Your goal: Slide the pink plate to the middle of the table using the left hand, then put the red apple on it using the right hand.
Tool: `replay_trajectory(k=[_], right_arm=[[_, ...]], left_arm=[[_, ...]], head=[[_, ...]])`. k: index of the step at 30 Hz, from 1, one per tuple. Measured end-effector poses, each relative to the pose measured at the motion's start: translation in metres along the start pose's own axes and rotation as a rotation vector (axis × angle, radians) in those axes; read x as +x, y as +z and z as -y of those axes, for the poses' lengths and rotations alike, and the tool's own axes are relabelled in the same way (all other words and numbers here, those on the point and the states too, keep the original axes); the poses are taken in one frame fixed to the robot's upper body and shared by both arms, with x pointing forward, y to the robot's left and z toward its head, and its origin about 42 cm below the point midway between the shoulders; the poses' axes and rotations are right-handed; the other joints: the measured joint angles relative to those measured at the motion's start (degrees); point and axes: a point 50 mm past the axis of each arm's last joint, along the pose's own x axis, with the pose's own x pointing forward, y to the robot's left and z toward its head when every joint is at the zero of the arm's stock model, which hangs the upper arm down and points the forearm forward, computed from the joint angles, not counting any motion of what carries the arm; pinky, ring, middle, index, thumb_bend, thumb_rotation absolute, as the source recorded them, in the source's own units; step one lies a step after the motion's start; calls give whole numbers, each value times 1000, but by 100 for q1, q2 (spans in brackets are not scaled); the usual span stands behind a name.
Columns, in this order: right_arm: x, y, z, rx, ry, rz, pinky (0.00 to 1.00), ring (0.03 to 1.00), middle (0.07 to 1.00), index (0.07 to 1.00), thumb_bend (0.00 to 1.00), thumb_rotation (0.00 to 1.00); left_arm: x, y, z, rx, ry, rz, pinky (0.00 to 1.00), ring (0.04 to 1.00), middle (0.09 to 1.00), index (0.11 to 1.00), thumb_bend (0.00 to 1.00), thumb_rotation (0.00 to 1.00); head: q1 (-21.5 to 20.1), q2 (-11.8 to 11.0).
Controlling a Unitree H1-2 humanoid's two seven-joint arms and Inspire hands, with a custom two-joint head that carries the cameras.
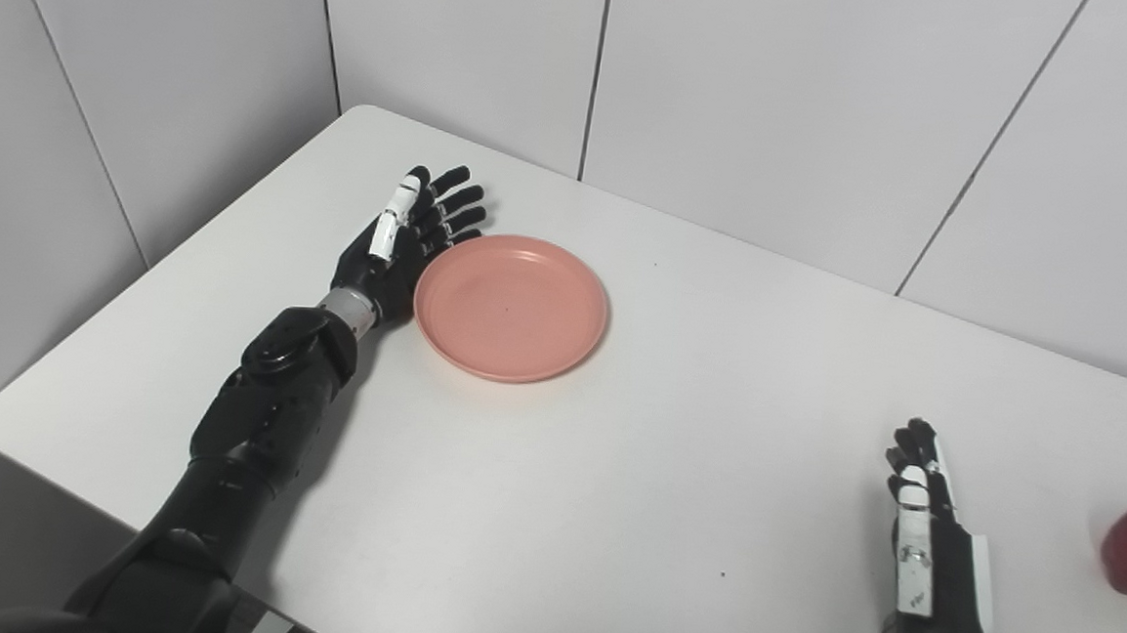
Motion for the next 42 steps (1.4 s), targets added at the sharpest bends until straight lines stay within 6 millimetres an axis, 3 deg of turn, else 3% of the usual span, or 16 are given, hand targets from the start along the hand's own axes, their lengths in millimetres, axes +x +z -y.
replay_trajectory(k=[24, 42], right_arm=[[0, 0, -3, 1, -18, 1, 968, 929, 928, 929, 86, 1000], [0, 1, -9, -21, -14, -4, 959, 923, 926, 928, 97, 1000]], left_arm=[[-10, -11, 28, 22, -71, -18, 859, 865, 872, 863, 369, 1000], [-23, -15, 50, 35, -96, -46, 859, 865, 875, 869, 368, 1000]], head=[[-193, 123], [-598, 220]])
